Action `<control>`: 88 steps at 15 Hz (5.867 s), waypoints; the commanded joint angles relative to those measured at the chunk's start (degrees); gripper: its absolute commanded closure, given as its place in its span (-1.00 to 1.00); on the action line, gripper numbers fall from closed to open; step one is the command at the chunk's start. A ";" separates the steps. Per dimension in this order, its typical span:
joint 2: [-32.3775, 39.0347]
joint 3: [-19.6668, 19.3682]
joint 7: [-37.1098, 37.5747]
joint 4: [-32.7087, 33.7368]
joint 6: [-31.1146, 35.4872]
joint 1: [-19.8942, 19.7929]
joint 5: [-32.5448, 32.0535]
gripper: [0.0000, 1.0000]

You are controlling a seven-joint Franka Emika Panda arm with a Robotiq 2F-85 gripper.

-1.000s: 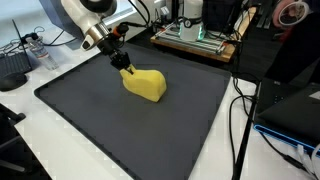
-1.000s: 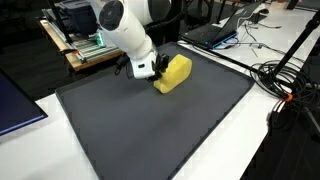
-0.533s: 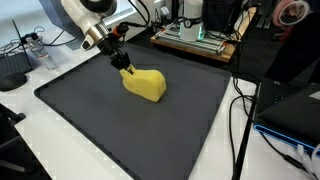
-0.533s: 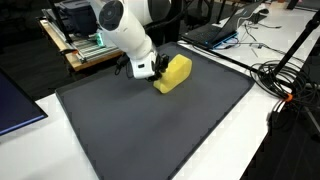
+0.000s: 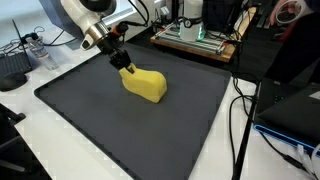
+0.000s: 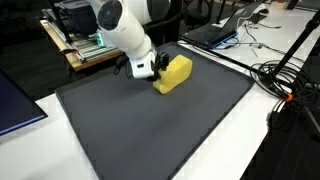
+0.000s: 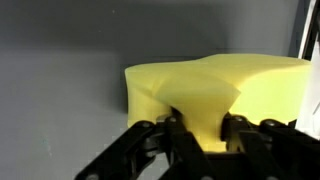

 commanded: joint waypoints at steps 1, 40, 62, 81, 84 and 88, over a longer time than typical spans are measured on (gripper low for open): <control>-1.23 0.18 -0.27 -0.56 -1.64 -0.73 1.68 -0.35; -26.68 -1.75 89.17 -13.92 8.37 21.82 -44.76 -1.00; -13.71 4.73 99.72 7.89 -12.00 31.21 -56.29 -1.00; 5.06 -4.09 72.56 37.58 -23.89 13.89 -29.74 -1.00; 6.68 -5.21 70.67 38.18 -24.85 10.72 -25.55 -1.00; 6.31 -5.56 64.77 35.07 -22.34 6.58 -19.99 -1.00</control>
